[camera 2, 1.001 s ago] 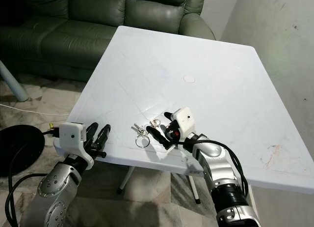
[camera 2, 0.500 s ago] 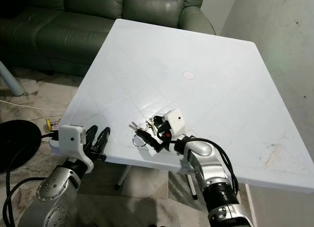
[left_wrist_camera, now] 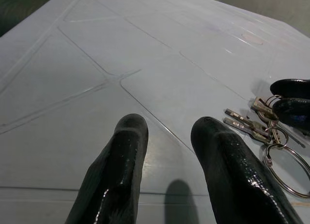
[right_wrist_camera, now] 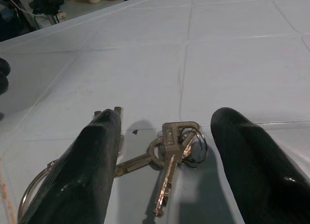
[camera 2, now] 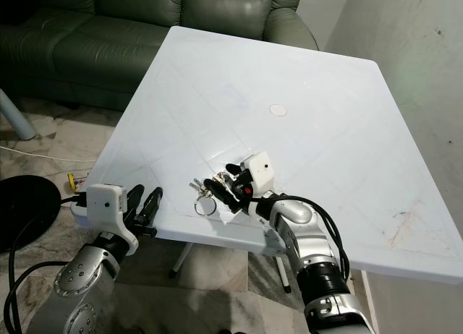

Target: Hang keys on a hook

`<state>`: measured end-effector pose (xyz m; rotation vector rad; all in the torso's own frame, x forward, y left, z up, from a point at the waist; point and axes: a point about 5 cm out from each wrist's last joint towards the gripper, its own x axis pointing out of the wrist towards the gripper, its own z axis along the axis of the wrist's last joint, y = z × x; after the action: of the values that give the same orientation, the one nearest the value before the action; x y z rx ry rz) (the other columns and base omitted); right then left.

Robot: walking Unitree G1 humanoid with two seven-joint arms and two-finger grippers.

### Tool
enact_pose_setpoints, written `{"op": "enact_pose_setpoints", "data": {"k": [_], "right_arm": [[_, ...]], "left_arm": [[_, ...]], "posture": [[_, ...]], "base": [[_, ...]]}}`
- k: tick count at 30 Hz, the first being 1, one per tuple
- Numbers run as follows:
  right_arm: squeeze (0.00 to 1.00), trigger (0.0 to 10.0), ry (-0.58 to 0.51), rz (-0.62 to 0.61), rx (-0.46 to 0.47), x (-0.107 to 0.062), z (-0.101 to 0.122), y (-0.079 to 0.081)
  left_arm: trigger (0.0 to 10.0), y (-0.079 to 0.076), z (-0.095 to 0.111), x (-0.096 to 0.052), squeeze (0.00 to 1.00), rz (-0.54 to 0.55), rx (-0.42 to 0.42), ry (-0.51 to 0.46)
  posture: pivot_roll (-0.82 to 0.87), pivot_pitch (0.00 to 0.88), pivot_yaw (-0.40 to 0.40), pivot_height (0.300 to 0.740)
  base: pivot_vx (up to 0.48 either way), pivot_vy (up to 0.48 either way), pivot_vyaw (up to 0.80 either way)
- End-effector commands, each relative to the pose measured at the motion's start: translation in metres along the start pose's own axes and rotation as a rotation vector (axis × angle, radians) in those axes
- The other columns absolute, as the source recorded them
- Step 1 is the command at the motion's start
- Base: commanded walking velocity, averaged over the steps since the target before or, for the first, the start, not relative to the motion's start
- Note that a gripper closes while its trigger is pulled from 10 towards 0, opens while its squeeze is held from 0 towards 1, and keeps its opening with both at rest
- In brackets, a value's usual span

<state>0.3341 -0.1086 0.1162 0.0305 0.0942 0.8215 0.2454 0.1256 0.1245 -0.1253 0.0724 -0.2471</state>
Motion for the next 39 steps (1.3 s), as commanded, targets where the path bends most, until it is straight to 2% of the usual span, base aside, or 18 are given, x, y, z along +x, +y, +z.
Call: {"op": "enact_pose_setpoints", "data": {"k": [1,29,30,31,32,33,34,39], "right_arm": [[0.0,0.0,-0.006,-0.022,0.009,-0.003,0.0004,-0.0056],[0.0,0.0,-0.015,-0.028,0.012,0.0007,0.002,-0.0043],[0.0,2.0,-0.014,-0.027,0.011,0.0012,0.0022,-0.0041],[0.0,2.0,-0.014,-0.026,0.01,0.0013,0.0023,-0.004],[0.0,5.8,-0.013,-0.027,0.011,0.0013,0.0022,-0.0041],[0.0,7.1,-0.012,-0.028,0.009,0.0014,0.0021,-0.0042],[0.0,10.0,-0.01,-0.03,0.006,0.0015,0.002,-0.0043],[0.0,10.0,-0.007,-0.043,-0.002,0.0024,0.0022,-0.0056]], "left_arm": [[10.0,-0.0046,0.0004,-0.0015,0.0,-0.01,0.004,0.004],[10.0,-0.0051,0.0022,-0.0017,0.0,-0.003,-0.007,0.004],[10.0,-0.0049,0.0025,-0.0018,0.0,-0.002,-0.007,0.004],[10.0,-0.0048,0.0026,-0.0019,0.0,-0.002,-0.007,0.005],[10.0,-0.0047,0.0025,-0.002,0.0,-0.001,-0.007,0.005],[10.0,-0.0044,0.0025,-0.0021,0.0,0.001,-0.007,0.005],[10.0,-0.0042,0.0026,-0.0021,0.0,0.002,-0.007,0.005],[10.0,-0.0042,0.0029,-0.0017,0.0,0.005,-0.007,0.004]], "posture": [[0.27,0.173,-0.137,0.74],[0.27,0.188,-0.137,0.74],[0.27,0.19,-0.137,0.74],[0.27,0.19,-0.137,0.74],[0.28,0.189,-0.138,0.74],[0.28,0.189,-0.138,0.74],[0.28,0.189,-0.138,0.74],[0.28,0.191,-0.138,0.74]], "base": [[0.0,0.0,0.0],[0.0,0.0,0.0],[0.0,0.0,0.0],[0.0,0.0,0.0],[0.0,0.0,0.0],[0.0,0.0,0.0],[0.0,0.0,0.0],[0.0,0.0,0.0]]}}
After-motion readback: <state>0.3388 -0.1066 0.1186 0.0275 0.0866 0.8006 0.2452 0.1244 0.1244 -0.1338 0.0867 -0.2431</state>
